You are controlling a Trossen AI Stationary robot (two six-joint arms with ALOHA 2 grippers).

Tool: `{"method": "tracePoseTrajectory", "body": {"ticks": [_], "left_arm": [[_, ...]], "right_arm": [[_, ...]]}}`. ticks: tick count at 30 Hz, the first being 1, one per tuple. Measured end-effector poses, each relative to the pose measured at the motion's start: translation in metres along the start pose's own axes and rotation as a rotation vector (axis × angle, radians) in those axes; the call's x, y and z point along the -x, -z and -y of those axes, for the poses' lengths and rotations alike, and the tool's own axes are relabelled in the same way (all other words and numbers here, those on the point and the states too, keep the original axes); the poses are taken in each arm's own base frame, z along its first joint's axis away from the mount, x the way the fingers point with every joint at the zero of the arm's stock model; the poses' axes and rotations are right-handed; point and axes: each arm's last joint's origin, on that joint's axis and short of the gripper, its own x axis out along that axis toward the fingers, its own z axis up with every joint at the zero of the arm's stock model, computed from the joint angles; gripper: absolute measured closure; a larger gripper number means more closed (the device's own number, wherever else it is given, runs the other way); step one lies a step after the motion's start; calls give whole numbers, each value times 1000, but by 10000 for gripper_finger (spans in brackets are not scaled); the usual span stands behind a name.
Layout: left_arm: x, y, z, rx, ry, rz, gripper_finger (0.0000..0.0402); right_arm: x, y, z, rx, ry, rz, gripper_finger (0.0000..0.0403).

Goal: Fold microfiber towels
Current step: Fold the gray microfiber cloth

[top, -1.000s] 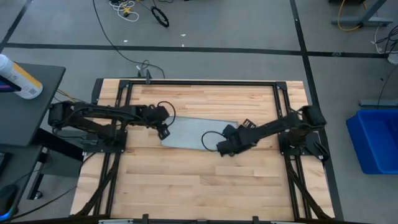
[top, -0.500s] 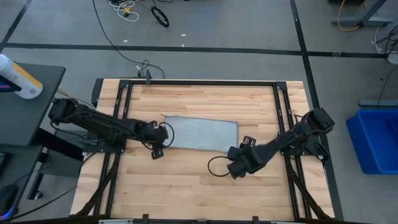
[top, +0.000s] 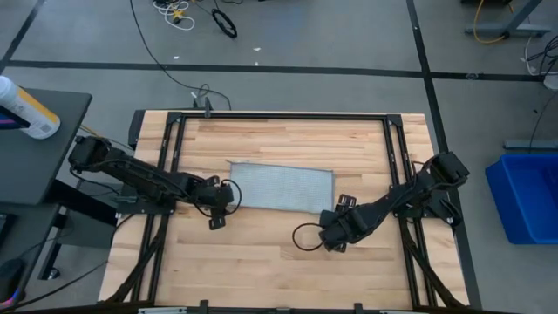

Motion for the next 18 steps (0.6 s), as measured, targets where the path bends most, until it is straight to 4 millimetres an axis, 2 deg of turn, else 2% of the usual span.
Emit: {"method": "tracePoseTrajectory", "body": {"ticks": [7,13,18], "left_arm": [[0,0,1,-70,14,-7,204],[-5,9,-3,-105,5,-31,204],[-8,14,-4,-132,11,-28,204]], "right_arm": [[-5,-16,9,7,-53,33,186],[-10,-29,25,-12,-40,56,174],[-19,-28,33,-7,-29,40,180]]}}
